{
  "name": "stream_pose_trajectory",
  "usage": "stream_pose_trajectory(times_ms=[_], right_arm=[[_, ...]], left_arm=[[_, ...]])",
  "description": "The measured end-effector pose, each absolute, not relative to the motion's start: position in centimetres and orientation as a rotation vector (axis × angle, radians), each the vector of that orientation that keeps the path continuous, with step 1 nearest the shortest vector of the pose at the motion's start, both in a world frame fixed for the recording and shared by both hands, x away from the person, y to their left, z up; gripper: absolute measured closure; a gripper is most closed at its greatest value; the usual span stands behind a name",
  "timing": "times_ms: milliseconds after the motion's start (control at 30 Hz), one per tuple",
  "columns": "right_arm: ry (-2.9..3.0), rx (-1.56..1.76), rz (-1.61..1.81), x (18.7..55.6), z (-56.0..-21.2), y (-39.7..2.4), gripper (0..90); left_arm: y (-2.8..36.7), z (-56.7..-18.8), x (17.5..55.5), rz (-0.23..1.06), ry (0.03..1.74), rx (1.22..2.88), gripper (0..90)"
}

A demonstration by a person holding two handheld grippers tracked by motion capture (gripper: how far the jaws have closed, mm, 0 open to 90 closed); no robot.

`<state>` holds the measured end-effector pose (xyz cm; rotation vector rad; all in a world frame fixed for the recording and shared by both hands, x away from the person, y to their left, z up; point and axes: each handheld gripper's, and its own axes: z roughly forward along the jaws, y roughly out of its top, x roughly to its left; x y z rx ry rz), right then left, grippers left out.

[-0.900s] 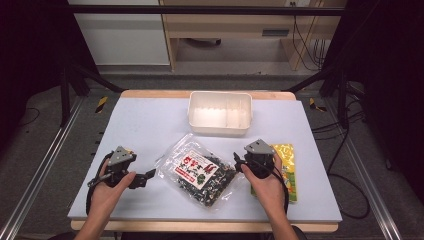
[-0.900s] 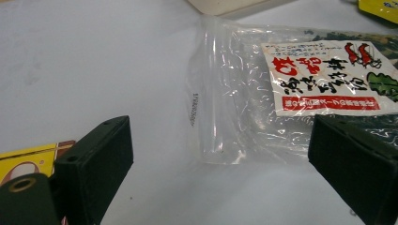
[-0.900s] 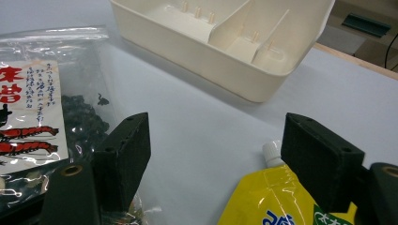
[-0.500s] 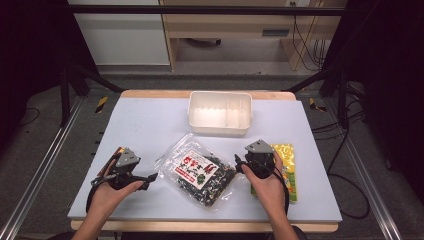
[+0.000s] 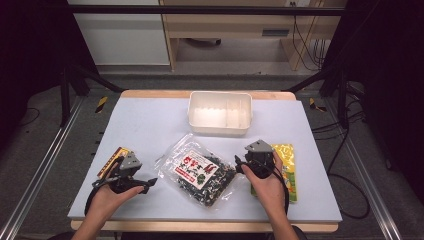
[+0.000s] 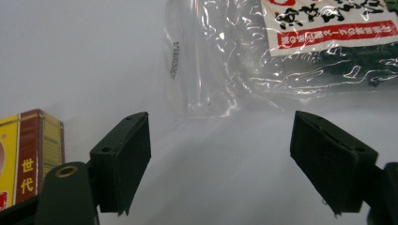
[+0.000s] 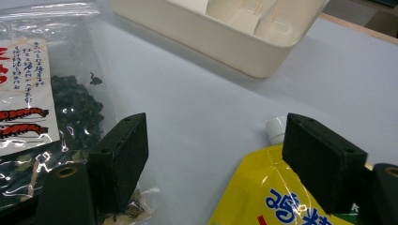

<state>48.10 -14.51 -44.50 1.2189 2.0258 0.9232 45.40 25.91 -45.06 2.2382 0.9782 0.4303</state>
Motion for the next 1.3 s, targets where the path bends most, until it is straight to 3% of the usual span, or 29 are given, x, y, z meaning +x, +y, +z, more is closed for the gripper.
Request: stream_pose_trajectory(times_ms=[300,900,1300], right_arm=[[2.055,1.217,0.912,48.2,-44.8,-14.2,22.8],[2.085,1.218,0.910,48.4,-45.0,-13.9,22.3],[2.084,1.217,0.921,48.5,-45.0,-13.9,22.3]], left_arm=[[26.1,-45.8,46.7,0.320,1.070,2.159,28.3],[25.9,-46.9,49.4,0.234,1.177,2.065,60.6],[25.0,-46.7,49.0,0.302,1.153,2.114,75.4]])
